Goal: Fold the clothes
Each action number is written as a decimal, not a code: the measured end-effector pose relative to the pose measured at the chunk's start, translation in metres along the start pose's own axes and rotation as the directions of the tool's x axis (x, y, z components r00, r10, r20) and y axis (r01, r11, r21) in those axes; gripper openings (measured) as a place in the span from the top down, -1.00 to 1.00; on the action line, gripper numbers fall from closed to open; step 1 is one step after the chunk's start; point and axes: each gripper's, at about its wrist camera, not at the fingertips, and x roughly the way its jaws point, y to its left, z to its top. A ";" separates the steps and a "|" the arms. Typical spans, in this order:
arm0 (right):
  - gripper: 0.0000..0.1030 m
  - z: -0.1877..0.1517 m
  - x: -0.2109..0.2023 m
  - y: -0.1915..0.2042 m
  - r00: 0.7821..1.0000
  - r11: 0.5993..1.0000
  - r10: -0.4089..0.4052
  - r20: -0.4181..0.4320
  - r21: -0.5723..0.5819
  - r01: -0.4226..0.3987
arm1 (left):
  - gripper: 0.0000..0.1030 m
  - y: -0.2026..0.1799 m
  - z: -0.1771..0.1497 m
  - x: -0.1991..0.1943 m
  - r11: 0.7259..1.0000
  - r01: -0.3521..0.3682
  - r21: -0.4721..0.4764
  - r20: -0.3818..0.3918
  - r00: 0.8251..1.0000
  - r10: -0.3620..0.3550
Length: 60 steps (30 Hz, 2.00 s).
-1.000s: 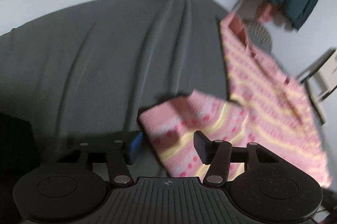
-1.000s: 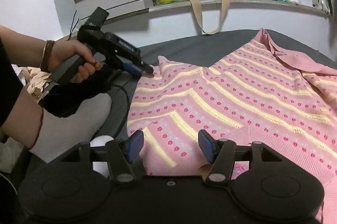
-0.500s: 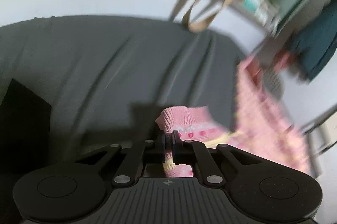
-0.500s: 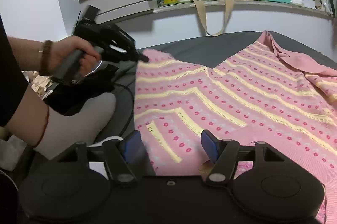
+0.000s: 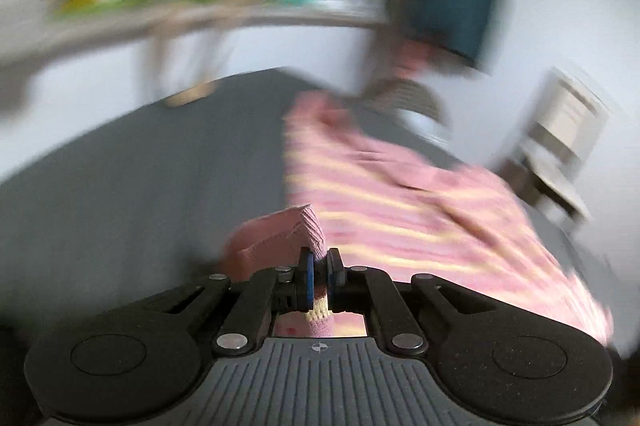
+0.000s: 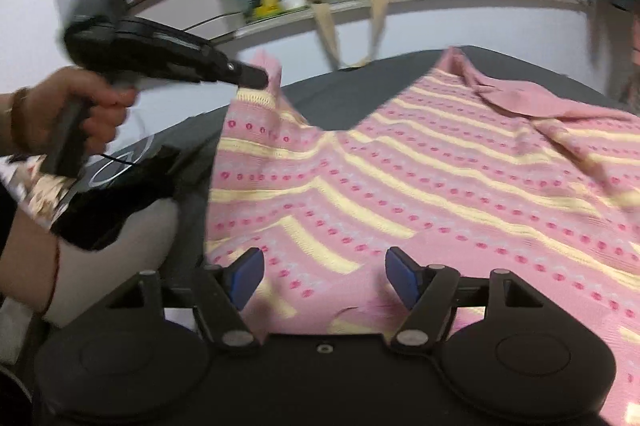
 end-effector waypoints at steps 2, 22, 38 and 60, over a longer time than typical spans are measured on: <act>-0.29 0.003 -0.006 -0.013 0.999 0.998 -0.038 0.016 0.049 0.037 | 0.90 -0.044 0.002 0.011 0.980 0.133 0.148 -0.059 0.990 -0.126; -0.29 -0.012 -0.001 -0.050 0.997 0.958 0.062 0.053 0.278 -0.074 | -0.32 -0.103 -0.054 0.031 0.831 0.201 0.518 -0.261 0.963 -0.070; -0.05 -0.013 0.017 -0.011 0.998 0.994 0.060 0.038 0.084 -0.063 | -0.93 -0.109 -0.038 0.054 -0.366 0.317 0.875 -0.256 0.945 0.205; -0.07 -0.020 0.028 0.027 0.999 0.988 0.042 -0.005 -0.150 -0.042 | 0.80 -0.105 0.054 0.171 0.455 0.443 0.772 -0.577 0.789 0.211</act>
